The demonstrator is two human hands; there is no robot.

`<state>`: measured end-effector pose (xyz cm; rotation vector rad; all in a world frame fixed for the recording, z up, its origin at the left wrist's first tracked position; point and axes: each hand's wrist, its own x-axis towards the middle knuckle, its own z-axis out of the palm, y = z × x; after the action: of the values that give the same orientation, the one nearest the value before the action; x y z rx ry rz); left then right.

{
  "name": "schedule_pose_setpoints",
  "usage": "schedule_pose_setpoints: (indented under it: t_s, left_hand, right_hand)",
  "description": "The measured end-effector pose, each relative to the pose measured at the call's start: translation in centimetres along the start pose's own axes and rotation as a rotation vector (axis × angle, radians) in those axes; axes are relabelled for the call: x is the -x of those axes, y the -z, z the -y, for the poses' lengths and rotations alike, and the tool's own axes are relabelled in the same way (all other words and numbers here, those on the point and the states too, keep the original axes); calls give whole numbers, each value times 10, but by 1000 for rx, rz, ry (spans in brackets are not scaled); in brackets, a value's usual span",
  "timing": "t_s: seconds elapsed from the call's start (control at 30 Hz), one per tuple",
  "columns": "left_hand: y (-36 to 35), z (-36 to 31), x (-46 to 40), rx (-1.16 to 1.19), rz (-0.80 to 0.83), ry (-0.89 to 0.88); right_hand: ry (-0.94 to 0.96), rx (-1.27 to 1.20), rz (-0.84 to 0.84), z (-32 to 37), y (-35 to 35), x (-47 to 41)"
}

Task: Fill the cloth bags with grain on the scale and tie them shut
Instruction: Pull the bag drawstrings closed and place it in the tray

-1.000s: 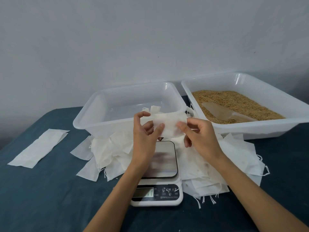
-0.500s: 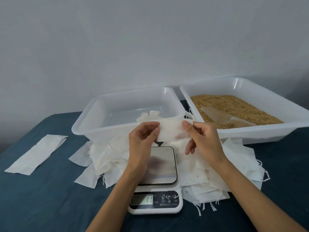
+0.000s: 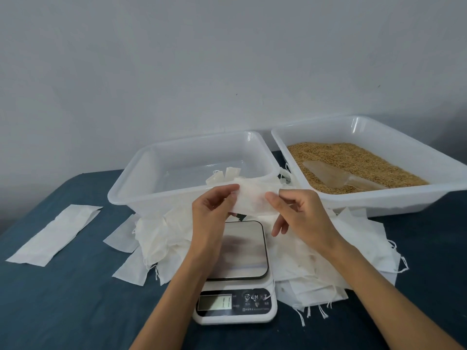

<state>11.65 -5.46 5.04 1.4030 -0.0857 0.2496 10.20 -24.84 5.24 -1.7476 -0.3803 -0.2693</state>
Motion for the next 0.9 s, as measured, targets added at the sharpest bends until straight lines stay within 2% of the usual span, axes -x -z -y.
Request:
schedule_pose_setpoints:
  t_s: [0.13, 0.23, 0.27, 0.33, 0.4, 0.53, 0.7, 0.83, 0.9]
  left_hand:
    - [1, -4, 0, 5, -40, 13]
    - [4, -11, 1, -93, -68, -101]
    - [4, -14, 2, -157, -28, -165]
    - [3, -19, 8, -288, 161, -257]
    - [-4, -18, 16, -445, 334, -260]
    - [-15, -11, 24, -703, 366, -326]
    - [-19, -18, 33, -586, 419, -310]
    - [-24, -19, 39, -375, 384, -225]
    - [-22, -19, 38, -283, 355, -169]
  right_hand:
    - [-1, -8, -12, 1, 3, 0]
    - [0, -17, -40, 4, 6, -1]
    - [-5, -17, -55, 5, 7, -2]
    - [-14, -14, -75, 7, 9, -5]
    - [-12, 9, -55, 11, 11, -7]
    - [-43, 119, 112, 38, 13, -13]
    - [-349, 252, 492, 92, 25, -24]
    - [-399, 389, 676, 121, 20, -31]
    - [-378, 428, 689, 129, 23, -35]
